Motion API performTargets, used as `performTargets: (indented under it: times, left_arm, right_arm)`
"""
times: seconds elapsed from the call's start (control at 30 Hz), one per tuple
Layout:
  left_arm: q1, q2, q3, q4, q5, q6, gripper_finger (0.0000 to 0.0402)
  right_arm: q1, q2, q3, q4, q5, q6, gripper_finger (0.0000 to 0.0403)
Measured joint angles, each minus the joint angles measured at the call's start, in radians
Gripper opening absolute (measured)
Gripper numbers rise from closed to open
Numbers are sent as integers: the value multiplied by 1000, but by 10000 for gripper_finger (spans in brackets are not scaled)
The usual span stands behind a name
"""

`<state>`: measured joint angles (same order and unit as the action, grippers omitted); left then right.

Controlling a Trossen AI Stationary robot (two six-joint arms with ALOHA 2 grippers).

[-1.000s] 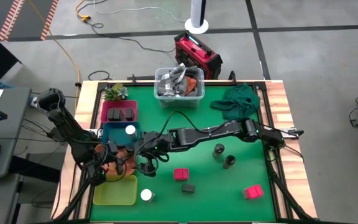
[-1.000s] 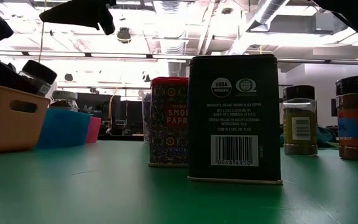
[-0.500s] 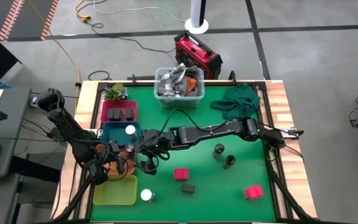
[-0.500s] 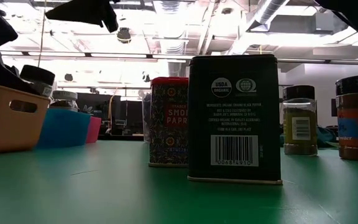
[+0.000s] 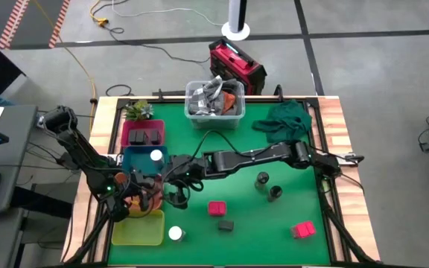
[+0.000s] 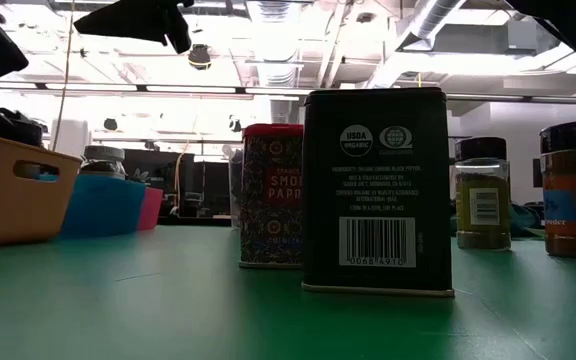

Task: Sort spices by type
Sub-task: Put the top left black seasoning bottle into the orange bin

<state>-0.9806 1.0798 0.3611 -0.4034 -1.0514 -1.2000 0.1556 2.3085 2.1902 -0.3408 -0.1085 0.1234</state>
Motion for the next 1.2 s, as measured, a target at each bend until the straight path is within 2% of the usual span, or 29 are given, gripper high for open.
performTargets:
  times: [0.2, 0.77, 1.2]
  left_arm:
    - [0, 0, 0, 7, 28, 0, 274]
    - [0, 0, 49, -12, 20, 79, 275]
    - [-1, -1, 123, -202, 26, 26, 275]
  right_arm:
    - [0, 0, 0, 0, 0, 0, 344]
    - [1, 0, 0, -29, 0, 0, 344]
    - [1, -17, 0, -47, 0, -1, 344]
